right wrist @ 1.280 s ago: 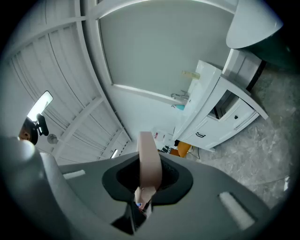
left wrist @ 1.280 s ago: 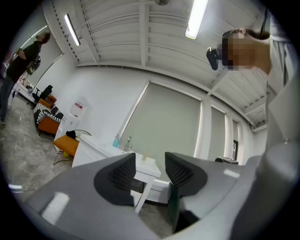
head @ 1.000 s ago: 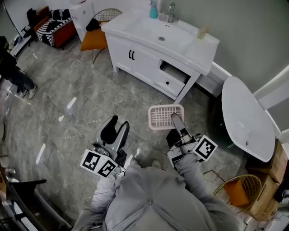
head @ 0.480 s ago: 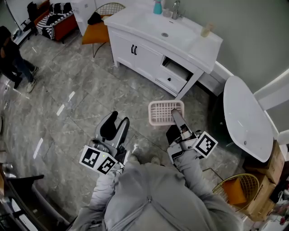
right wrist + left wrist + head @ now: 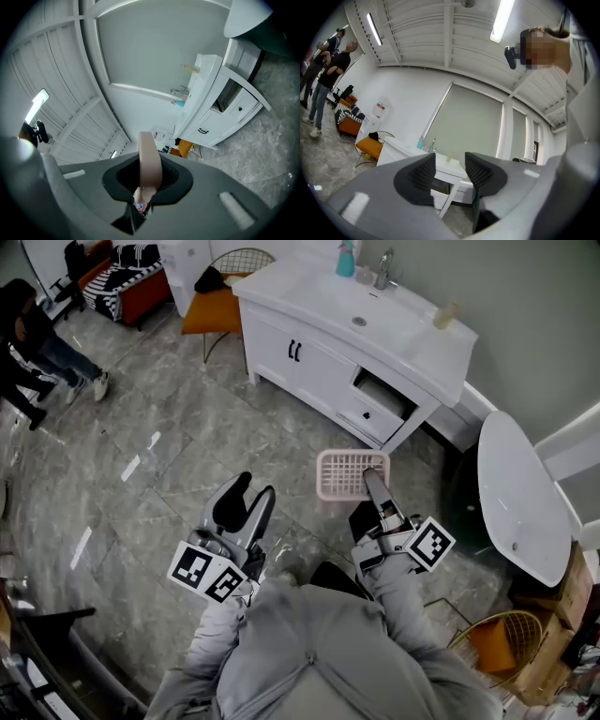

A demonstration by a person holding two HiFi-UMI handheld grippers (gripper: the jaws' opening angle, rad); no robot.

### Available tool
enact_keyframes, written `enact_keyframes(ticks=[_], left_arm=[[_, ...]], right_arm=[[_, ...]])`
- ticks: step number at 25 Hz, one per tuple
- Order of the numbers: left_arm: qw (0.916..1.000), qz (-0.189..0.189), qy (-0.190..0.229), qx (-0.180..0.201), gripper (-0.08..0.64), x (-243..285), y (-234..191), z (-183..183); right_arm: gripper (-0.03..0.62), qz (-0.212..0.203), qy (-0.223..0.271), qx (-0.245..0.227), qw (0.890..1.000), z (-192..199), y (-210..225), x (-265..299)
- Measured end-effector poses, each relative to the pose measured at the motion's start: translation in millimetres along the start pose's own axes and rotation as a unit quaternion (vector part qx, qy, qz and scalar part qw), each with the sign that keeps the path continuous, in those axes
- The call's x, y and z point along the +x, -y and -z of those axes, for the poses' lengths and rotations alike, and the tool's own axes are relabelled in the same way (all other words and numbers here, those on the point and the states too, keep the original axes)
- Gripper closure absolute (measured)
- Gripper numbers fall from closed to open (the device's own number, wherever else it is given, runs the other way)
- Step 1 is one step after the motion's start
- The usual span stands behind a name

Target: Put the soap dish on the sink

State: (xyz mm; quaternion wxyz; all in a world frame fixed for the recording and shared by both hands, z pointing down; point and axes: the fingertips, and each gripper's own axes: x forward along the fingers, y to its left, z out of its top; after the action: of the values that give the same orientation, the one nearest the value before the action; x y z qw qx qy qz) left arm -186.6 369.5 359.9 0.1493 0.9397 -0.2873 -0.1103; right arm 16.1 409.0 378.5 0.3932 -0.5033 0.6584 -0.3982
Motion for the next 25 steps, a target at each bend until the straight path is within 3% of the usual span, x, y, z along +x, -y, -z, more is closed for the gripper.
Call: enact_keyframes(ticks=[7, 25], left_arm=[[1.0000, -0.002, -0.004, -0.001, 0.350, 34.3, -29.8, 0.2], [0.9986, -0.047, 0.019, 0.015, 0.350, 225.6, -104.8, -21.6]], right_arm=[[0.560, 0.005, -0.001, -0.003, 1.000, -16.2, 17.1, 39.8], [0.568, -0.010, -0.049, -0.008, 0.999, -145.9, 81.9, 211.2]])
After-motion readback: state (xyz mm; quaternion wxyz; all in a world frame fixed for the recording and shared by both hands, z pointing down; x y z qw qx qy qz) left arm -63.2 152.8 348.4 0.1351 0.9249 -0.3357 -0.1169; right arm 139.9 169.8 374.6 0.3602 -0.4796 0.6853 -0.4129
